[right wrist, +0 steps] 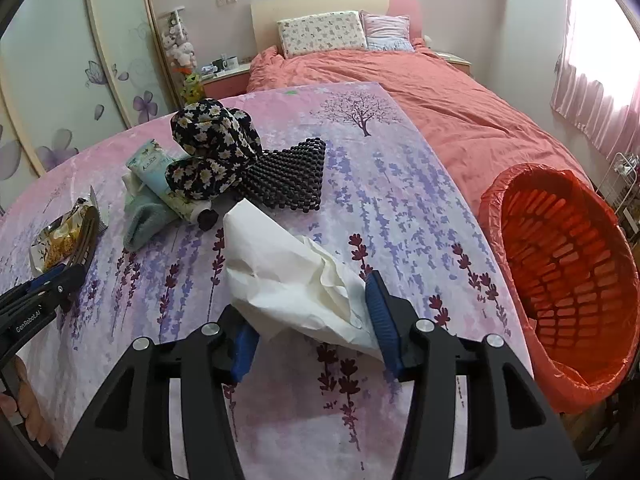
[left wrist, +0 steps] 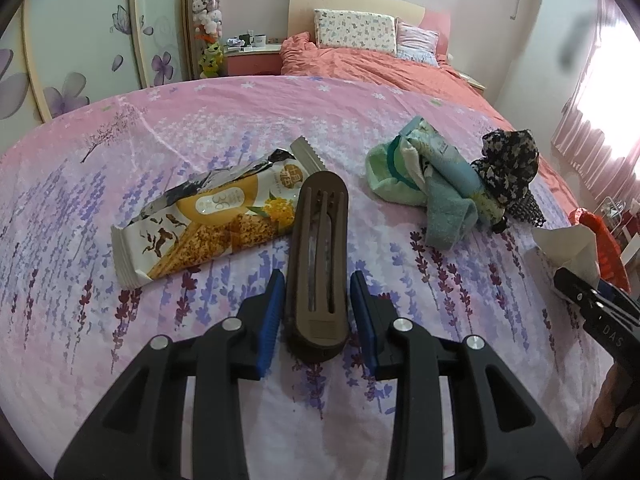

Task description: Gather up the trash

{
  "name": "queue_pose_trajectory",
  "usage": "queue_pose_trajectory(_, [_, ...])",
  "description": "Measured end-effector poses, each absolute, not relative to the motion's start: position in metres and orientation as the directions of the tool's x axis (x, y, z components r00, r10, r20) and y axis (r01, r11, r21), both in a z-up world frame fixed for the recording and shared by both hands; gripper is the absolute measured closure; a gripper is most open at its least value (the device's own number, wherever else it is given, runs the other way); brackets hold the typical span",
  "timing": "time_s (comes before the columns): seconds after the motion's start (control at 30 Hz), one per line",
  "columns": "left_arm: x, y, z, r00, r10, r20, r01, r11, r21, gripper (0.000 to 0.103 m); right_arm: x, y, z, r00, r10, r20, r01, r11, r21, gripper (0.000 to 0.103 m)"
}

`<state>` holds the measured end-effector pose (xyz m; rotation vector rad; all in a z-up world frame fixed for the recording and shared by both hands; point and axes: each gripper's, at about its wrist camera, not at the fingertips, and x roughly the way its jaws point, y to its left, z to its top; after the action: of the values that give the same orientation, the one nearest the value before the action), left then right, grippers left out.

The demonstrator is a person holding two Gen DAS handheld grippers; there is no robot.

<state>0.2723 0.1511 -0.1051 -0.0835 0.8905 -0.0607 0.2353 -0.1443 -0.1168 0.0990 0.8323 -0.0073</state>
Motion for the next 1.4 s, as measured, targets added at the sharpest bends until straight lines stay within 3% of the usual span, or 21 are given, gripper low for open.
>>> queue_pose_trajectory(0.77, [0.274,0.129,-0.104,0.621,-0.024,-0.783,0.034,0.999,-0.004,0.065,0.232,-0.155,-0.116,0.678,0.072,-0.731,0.031,0.992,0.126,0.051])
queue_pose_trajectory(0.9, [0.273,0.117,-0.105,0.624,-0.01,-0.782,0.061,0.998,0.036,0.069,0.23,-0.163,-0.115,0.67,0.09,-0.737,0.028,0.989,0.147,0.05])
queue_pose_trajectory(1.13, [0.27,0.104,-0.104,0.632,-0.011,-0.775,0.106,0.992,0.072,0.071,0.221,-0.171,-0.107,0.699,0.156,-0.698,0.008,0.974,0.226,0.063])
queue_pose_trajectory(1.4, [0.251,0.098,-0.089,0.658,-0.045,-0.751,0.128,0.99,0.053,0.071,0.206,-0.187,-0.086,0.723,0.225,-0.653,0.01,0.942,0.335,0.064])
